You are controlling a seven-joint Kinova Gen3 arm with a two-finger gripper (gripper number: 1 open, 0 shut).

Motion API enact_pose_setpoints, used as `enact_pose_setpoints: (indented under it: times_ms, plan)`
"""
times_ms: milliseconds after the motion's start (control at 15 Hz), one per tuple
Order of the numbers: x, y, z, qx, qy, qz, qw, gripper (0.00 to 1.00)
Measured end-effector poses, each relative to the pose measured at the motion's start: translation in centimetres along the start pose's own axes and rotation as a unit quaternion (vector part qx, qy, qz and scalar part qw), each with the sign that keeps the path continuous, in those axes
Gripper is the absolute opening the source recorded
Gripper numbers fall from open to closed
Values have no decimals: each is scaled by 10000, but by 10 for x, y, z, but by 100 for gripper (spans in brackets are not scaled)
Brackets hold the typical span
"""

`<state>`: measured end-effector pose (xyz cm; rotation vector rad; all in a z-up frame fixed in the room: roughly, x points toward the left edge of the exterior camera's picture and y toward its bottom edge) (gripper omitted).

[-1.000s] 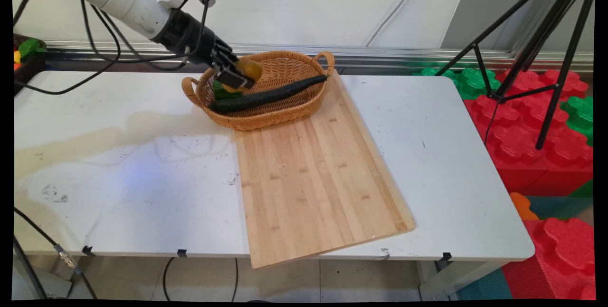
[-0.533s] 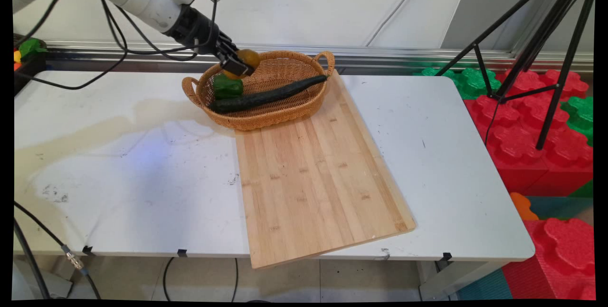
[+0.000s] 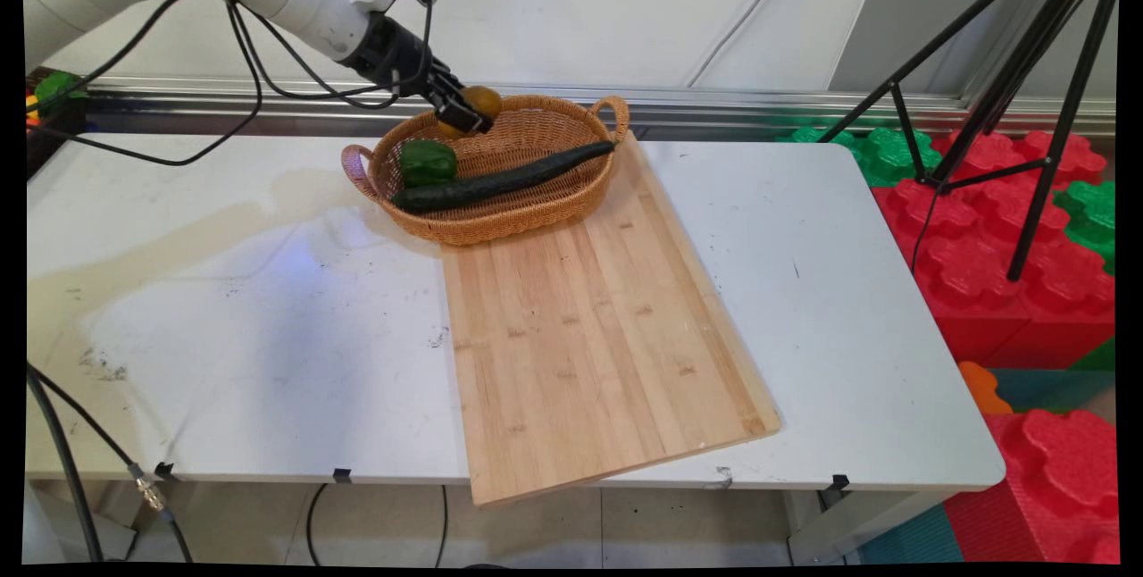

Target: Place the picked object in the vegetable basket

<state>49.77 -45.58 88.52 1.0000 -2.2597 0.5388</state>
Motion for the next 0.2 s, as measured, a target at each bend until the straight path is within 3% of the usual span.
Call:
enact_pose_setpoints:
  times_ms: [67,200]
  plan:
    - [1,-3,4,-3,37,8,10000,100]
    - [2,-7,9,-19,110,19,9999,100]
